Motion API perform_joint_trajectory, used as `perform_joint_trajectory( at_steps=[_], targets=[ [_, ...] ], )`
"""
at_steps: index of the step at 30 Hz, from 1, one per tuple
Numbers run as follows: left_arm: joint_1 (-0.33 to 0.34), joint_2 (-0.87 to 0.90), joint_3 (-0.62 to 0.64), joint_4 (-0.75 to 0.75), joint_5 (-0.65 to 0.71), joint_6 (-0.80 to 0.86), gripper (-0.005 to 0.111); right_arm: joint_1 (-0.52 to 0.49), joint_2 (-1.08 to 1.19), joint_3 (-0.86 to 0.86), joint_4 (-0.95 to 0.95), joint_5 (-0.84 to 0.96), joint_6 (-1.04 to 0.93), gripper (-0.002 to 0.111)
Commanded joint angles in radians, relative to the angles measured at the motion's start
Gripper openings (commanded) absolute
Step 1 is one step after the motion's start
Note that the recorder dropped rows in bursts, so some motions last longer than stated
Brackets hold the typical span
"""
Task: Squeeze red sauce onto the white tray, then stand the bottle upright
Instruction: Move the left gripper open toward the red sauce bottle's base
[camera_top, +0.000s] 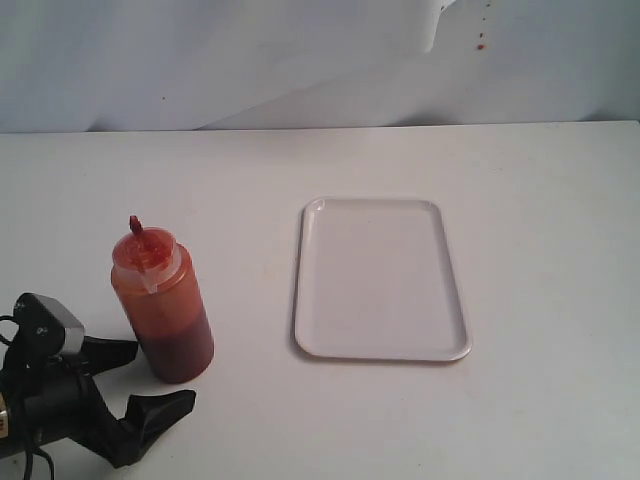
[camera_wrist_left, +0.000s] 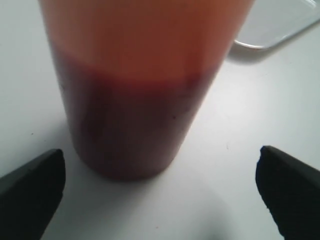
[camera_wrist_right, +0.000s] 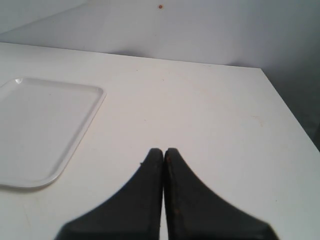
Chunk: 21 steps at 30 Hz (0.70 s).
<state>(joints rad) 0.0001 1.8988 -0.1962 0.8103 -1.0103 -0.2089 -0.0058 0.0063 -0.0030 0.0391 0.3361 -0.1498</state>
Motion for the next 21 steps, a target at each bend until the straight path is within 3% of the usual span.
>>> perform_joint_trajectory(
  at_steps=[1,21],
  targets=[
    [-0.004,0.003,-0.005,-0.003,-0.010,0.008,0.097,-0.006,-0.006,0.003,-0.002,-0.002,0.002,0.000],
    [-0.004,0.003,-0.032,-0.035,-0.022,0.002,0.097,-0.006,-0.006,0.003,-0.002,-0.002,0.002,0.000]
  ],
)
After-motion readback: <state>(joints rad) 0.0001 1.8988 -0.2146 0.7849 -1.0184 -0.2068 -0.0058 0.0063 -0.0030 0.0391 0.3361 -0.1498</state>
